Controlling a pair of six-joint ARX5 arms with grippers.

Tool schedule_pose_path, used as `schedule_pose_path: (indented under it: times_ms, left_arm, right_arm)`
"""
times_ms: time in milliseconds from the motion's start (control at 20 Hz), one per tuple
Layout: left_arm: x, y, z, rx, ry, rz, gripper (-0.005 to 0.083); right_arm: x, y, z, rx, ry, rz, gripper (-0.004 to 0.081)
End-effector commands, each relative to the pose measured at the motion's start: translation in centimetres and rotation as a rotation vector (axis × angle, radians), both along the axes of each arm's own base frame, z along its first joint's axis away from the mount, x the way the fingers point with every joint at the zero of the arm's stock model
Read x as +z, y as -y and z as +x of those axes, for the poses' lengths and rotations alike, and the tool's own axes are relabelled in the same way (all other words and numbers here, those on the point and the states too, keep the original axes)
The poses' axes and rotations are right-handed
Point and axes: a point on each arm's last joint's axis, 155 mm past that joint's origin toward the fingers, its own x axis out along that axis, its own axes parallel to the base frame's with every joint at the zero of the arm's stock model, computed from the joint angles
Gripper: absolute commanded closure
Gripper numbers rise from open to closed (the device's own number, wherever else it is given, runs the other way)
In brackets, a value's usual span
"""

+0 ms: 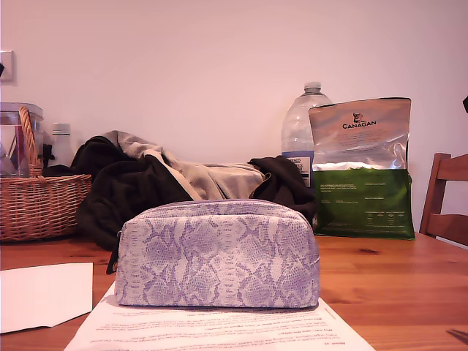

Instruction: Open the zipper in the zip bag in front of you

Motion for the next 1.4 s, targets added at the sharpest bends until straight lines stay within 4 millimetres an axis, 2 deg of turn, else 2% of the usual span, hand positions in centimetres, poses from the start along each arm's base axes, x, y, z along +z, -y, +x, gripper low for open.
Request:
schedule_pose_path:
  times_ms: [0,500,700,850,1000,1100,1350]
  left_arm:
    - [-4.1,-0.1,-1.8,-0.024,-0.169,0.047,0.0792]
    - [-3.9,-0.1,-1.7,-0.024,-0.162,0.044,0.0792]
    - [-2.8,0.4,-1.5,-0.045,-0.122,0.028,0.0792]
    - [-3.2,0.6,-1.4,-0.093,-0.086,0.099,0.0792]
    - [-4.1,1.3,-1.4,-0.15,-0.098,0.144,0.0792]
    - [-4.5,1.6,-1.0,-0.177,-0.092,0.173,0.0793]
    - [-5.0,2.1,0.0,-0.197,-0.087,0.194,0.0792]
  right_arm:
    - [-3.0,0.2,-1.0,0.016,-0.105,-0.052,0.0783]
    - [-2.6,-0.1,-0.9,0.025,-0.094,-0.04,0.0783]
    - [1.0,-2.1,-1.0,0.108,-0.01,0.071,0.0783]
    - [2.2,-3.6,-1.9,0.2,-0.044,0.085,0.0783]
    - [2.6,-5.7,-2.2,0.296,-0.131,0.069,0.0783]
    - [2.0,-7.1,-2.3,0.358,-0.231,0.015,0.0783]
    - [1.2,-9.1,-0.1,0.449,-0.373,-0.205,0.0782]
